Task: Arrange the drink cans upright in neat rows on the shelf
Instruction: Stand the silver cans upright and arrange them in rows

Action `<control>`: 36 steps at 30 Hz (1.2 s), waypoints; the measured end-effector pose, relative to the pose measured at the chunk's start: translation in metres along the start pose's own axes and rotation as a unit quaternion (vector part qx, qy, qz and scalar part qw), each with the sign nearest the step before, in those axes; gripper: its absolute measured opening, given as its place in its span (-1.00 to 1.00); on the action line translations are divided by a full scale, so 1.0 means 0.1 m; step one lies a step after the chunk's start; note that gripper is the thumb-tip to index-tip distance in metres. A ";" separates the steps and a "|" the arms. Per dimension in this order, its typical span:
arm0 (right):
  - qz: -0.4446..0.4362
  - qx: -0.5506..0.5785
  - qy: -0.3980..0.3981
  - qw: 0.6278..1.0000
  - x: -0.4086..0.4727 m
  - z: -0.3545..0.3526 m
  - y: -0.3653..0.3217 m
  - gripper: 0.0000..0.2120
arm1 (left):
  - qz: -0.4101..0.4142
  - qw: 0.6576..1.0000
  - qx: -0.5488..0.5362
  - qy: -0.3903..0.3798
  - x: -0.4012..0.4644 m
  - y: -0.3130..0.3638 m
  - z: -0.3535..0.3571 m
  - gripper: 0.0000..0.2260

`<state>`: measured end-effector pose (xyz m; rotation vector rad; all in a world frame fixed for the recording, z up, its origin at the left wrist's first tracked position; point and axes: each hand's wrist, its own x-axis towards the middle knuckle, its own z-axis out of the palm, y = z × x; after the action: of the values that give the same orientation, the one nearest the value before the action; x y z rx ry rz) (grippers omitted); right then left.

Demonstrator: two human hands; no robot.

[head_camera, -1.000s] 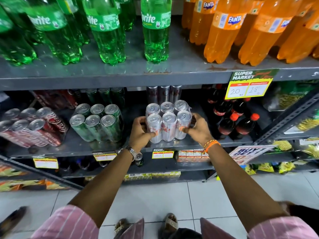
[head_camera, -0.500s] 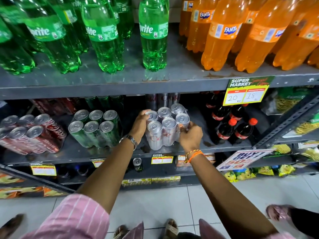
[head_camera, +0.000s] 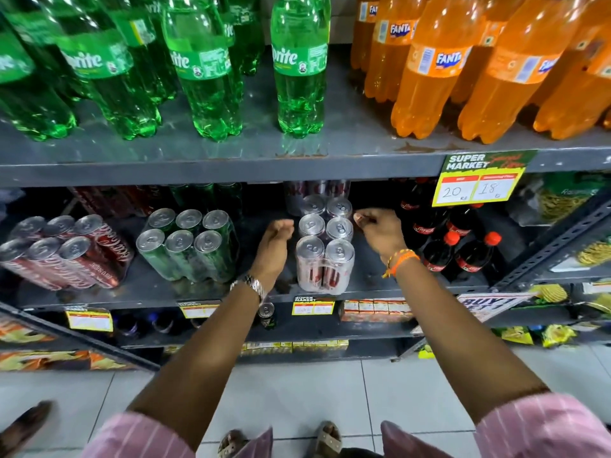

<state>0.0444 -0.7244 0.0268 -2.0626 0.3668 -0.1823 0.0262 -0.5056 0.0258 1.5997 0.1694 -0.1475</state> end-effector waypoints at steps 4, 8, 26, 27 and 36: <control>-0.037 0.042 0.050 0.997 -0.51 0.02 0.10 -0.90 | 0.024 0.996 0.086 -0.021 0.49 0.28 0.08 -0.71; -0.038 0.068 0.040 0.996 -0.91 0.19 0.13 -0.66 | 0.002 0.975 0.192 -0.111 0.70 0.44 0.23 -0.65; -0.013 0.070 0.044 0.996 -0.17 -0.11 0.39 -0.76 | 0.073 0.993 0.090 -0.009 0.43 -0.02 -0.06 -0.80; -0.004 0.071 0.047 0.996 -0.10 -0.10 0.39 -0.77 | 0.081 0.993 0.083 -0.002 0.31 -0.05 -0.07 -0.81; 0.031 0.068 0.008 0.997 -0.32 0.02 0.48 -0.56 | 0.068 0.993 0.082 -0.053 -0.05 -0.44 -0.14 -0.52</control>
<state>0.0059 -0.7344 -0.0146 -1.9152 0.4159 -0.1818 0.0119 -0.4901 -0.0155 1.7573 -0.0352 -0.1428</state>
